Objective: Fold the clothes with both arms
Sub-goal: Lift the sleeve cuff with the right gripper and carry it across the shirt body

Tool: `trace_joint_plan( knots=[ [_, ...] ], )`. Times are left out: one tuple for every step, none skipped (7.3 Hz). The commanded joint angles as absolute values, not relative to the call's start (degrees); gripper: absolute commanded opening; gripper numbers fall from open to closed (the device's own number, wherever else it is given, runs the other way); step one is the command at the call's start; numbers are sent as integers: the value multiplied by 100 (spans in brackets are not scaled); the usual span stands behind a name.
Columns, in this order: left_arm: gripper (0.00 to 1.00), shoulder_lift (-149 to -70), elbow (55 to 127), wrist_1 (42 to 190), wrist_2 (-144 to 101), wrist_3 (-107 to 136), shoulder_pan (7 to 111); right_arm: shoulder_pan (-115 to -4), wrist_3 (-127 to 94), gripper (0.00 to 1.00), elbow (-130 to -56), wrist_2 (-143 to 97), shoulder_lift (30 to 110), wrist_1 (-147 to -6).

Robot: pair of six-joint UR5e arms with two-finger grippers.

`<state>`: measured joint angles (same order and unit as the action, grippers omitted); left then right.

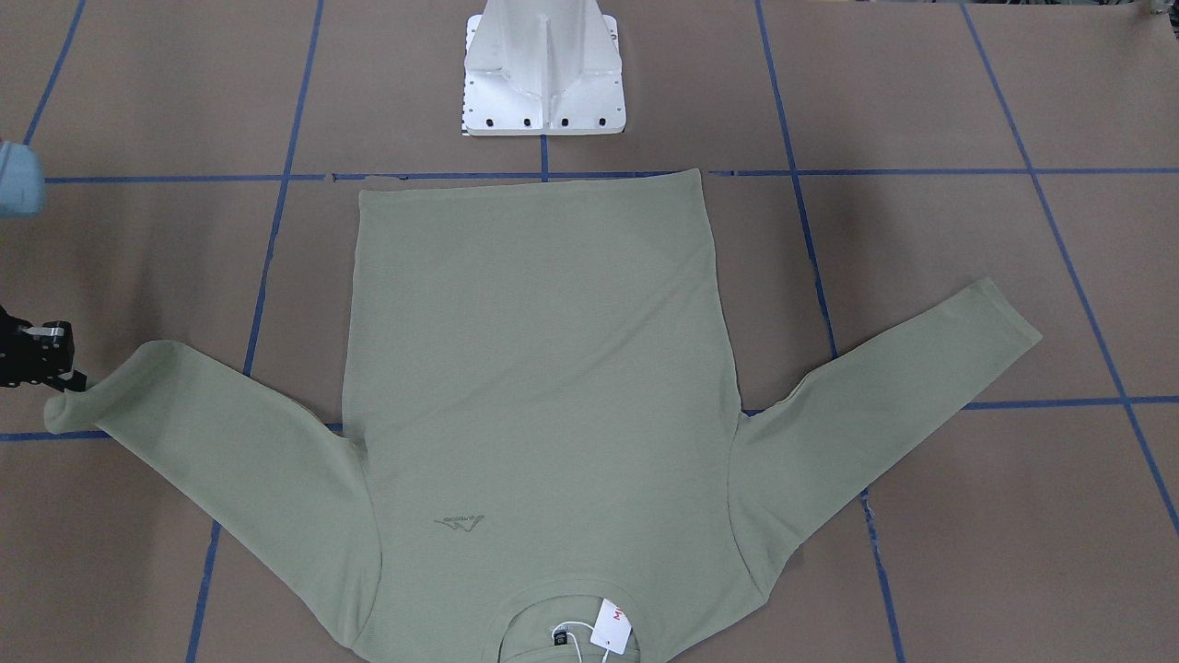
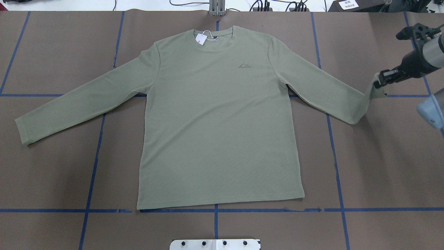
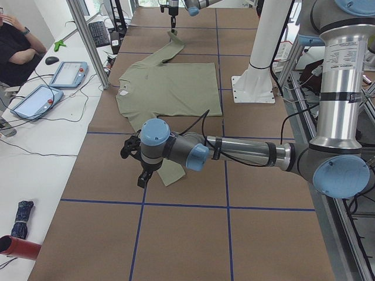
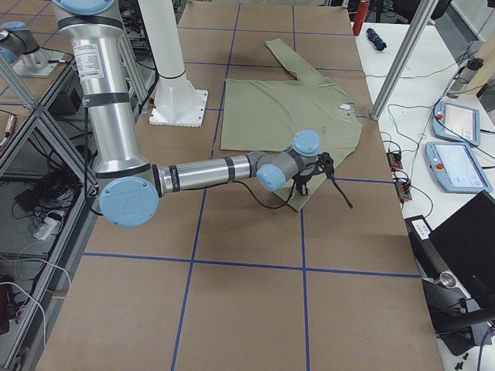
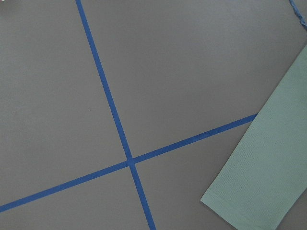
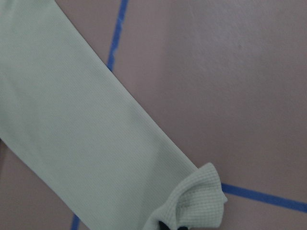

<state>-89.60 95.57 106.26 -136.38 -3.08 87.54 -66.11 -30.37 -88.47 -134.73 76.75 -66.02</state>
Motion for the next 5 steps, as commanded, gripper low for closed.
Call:
trace_joint_plan(
  knots=[
    [100,-8974,9554,10635,-13641,-308,8754,-6357,-3058,0,-8842,-13369,6518,-7642],
    [100,-8974,9554,10635,-13649,-316,8754,-6102,-3354,0,-8833,-13046,6095,-7820],
    [100,-8965,9554,10635,-13649,-316,8754,-5752,-3732,0,-8790,-12678,5717,-7831],
    [100,-8965,9545,10635,-13649,-316,8754,-5496,-4083,0,-8589,-12404,5217,-7831],
    [100,-8965,9545,10626,-13649,-316,8754,-5371,-4322,0,-8204,-12306,4585,-7831]
  ],
)
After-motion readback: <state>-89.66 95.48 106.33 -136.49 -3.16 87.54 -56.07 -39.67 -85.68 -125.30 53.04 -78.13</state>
